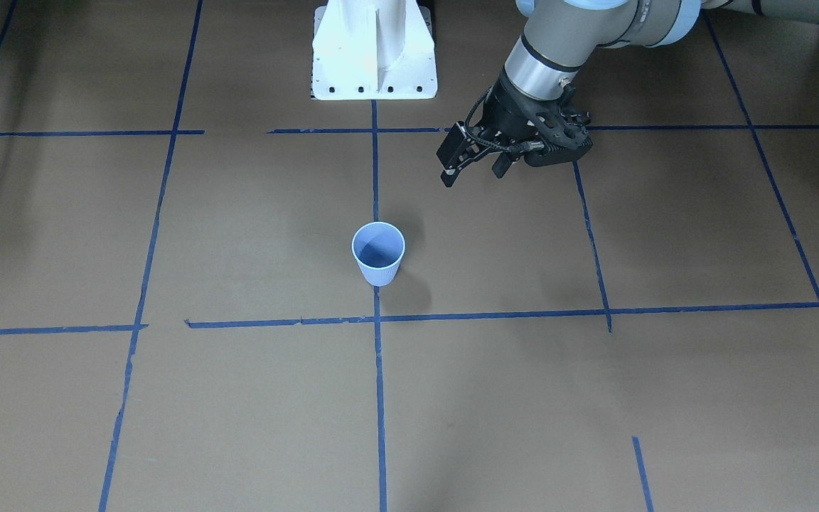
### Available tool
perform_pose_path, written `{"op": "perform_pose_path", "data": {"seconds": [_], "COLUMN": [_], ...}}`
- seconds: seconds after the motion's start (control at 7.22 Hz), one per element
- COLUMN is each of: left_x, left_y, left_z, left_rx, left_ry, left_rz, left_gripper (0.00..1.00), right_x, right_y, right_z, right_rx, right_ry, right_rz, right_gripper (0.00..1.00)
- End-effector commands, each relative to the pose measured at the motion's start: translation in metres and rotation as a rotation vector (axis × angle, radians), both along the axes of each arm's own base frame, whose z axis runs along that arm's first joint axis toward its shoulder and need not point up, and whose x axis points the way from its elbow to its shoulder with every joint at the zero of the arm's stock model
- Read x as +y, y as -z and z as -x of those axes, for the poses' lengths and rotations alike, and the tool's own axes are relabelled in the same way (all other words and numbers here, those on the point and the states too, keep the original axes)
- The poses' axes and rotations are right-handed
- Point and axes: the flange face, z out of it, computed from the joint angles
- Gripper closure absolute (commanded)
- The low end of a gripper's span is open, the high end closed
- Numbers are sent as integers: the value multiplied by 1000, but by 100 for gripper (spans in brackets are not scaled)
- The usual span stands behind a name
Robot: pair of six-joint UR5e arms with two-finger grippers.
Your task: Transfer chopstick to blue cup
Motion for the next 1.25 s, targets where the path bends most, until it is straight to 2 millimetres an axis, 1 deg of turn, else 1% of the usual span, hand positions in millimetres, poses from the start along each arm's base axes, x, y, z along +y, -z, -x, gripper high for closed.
{"op": "perform_pose_path", "data": {"seconds": [0.0, 0.14, 0.28, 0.42, 0.55, 0.69, 0.83, 0.97, 1.11], "left_x": [2, -2, -5, -6, -6, -6, -6, -6, -7], "left_y": [-6, -13, -20, -23, -23, -23, -24, -25, -26], "left_z": [9, 16, 21, 20, 20, 20, 19, 18, 18], "left_rx": [18, 28, 33, 32, 33, 33, 32, 30, 28], "left_ry": [7, 21, 29, 29, 30, 30, 29, 30, 29], "left_rz": [-16, -25, -29, -28, -26, -25, -24, -20, -21], "left_gripper": [0, 0, 0, 0, 0, 0, 0, 0, 0], "right_x": [-53, -71, -70, -61, -61, -63, -61, -60, -64], "right_y": [134, 186, 229, 259, 286, 301, 301, 307, 308], "right_z": [107, 165, 233, 301, 344, 366, 373, 385, 399], "right_rx": [-87, -81, -44, -7, 6, 8, 12, 22, 26], "right_ry": [135, 177, 174, 153, 128, 124, 132, 107, 88], "right_rz": [152, 200, 229, 248, 270, 282, 282, 263, 245], "right_gripper": [99, 99, 99, 99, 99, 99, 98, 98, 99]}}
